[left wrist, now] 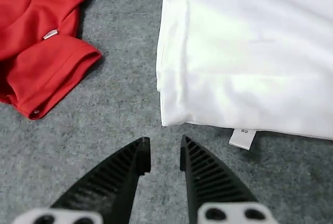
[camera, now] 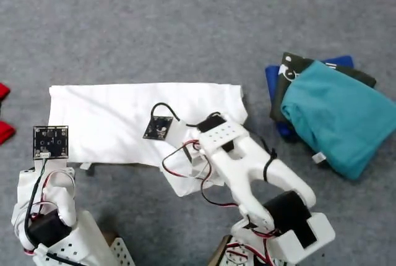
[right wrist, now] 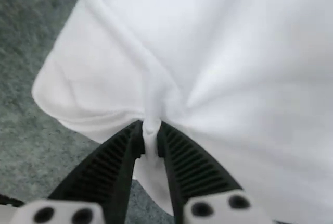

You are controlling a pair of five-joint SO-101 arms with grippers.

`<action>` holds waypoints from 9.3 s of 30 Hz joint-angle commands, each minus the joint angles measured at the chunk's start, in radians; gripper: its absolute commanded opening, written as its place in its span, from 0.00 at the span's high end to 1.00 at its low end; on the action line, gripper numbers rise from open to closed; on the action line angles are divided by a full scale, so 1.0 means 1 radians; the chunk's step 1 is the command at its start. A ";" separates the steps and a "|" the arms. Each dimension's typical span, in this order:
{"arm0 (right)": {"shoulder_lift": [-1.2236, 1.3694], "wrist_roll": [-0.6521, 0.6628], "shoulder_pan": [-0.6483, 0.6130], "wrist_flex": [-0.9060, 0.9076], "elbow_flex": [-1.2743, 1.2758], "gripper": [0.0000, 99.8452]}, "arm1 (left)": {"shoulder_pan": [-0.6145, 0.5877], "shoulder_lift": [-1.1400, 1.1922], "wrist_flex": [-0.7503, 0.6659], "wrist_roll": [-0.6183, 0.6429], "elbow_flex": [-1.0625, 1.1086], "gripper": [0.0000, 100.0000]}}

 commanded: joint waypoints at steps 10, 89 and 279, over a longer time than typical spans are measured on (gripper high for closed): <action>-0.259 0.006 0.052 0.210 -0.107 0.99 | -0.004 0.236 -0.009 0.041 -0.225 0.88; -0.228 -0.239 0.181 0.181 -0.479 0.99 | 0.090 1.843 0.235 0.456 -1.580 0.97; 1.244 -0.201 0.313 0.618 -2.123 0.99 | 0.056 2.994 0.425 0.098 -3.097 0.97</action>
